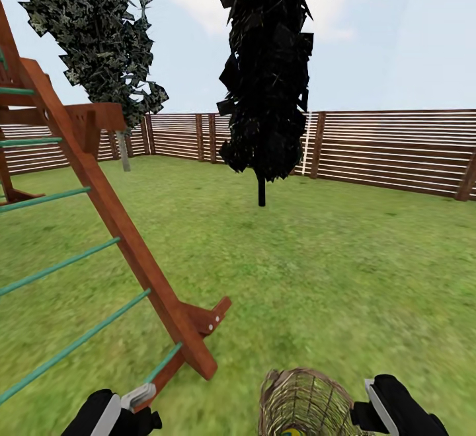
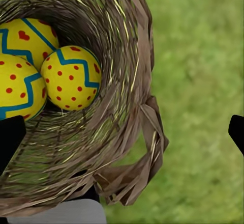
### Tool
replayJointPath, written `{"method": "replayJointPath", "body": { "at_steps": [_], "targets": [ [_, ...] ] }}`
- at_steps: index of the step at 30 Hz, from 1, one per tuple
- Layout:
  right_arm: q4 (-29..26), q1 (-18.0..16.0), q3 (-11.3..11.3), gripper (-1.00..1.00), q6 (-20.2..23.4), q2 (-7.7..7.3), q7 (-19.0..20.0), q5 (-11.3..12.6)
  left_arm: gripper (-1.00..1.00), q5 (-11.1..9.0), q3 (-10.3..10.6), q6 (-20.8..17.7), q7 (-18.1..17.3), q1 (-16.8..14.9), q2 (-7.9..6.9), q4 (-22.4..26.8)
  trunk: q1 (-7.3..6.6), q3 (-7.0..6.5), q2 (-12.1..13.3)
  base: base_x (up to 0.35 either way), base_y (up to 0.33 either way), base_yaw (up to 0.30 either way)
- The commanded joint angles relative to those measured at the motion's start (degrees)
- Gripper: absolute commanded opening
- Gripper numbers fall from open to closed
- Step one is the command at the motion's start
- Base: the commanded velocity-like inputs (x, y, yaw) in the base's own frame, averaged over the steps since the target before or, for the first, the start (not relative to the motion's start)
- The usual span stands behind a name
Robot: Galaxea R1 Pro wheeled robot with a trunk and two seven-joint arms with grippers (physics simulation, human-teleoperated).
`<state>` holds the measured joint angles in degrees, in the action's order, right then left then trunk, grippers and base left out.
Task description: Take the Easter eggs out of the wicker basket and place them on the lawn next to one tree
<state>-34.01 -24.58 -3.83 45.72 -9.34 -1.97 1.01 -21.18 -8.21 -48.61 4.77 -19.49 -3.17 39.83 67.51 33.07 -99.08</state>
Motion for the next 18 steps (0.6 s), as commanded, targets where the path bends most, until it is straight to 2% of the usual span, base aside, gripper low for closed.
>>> {"method": "replayJointPath", "body": {
  "at_steps": [1, 13, 18],
  "targets": [
    [-0.08, -0.02, -0.10, 1.00, 0.25, 0.00, -0.19, 0.13, 1.00, -0.62, -0.06, -0.26, 0.50, -0.03, 0.01, 0.07, 0.22, 0.25, -0.45, 0.000, 0.000, 0.000],
    [-0.09, -0.02, -0.16, 1.00, 0.25, -0.18, -0.14, 0.19, 1.00, -0.63, -0.06, -0.26, 0.50, -0.03, 0.01, 0.07, 2.86, 2.40, -5.26, 0.000, 0.000, 0.000],
    [-0.09, -0.02, -0.21, 1.00, 0.25, -0.32, -0.14, 0.19, 1.00, -0.80, -0.13, -0.26, 0.50, -0.03, 0.01, 0.07, 2.86, 2.40, -5.26, 0.000, 0.000, 0.000]
  ]
}}
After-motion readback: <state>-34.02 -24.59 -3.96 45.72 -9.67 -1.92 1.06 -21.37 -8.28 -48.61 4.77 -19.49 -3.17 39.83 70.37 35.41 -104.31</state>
